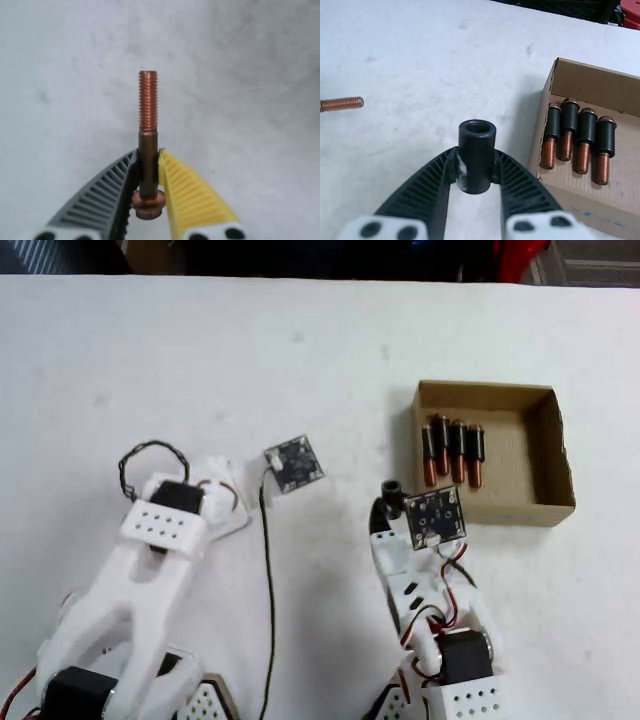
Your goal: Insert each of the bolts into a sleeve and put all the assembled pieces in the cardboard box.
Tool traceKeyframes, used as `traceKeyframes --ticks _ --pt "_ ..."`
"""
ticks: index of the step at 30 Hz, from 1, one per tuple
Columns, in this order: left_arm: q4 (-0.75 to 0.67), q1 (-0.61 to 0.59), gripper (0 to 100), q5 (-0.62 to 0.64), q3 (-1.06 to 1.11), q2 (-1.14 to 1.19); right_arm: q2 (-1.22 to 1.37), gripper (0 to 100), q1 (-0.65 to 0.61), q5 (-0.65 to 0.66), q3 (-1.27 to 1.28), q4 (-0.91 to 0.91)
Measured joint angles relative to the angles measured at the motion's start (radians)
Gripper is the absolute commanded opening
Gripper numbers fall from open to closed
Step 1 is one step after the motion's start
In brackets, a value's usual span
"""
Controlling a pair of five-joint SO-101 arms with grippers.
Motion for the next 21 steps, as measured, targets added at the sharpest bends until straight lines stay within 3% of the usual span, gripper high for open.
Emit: traceKeyframes --ticks 8,21 --pt "-0.087 0.0 2 0.0 0.071 0.0 0.0 1.6 0.0 0.0 0.006 0.0" --pt "-0.103 0.0 2 0.0 0.129 0.0 0.0 1.6 0.0 0.0 0.006 0.0"
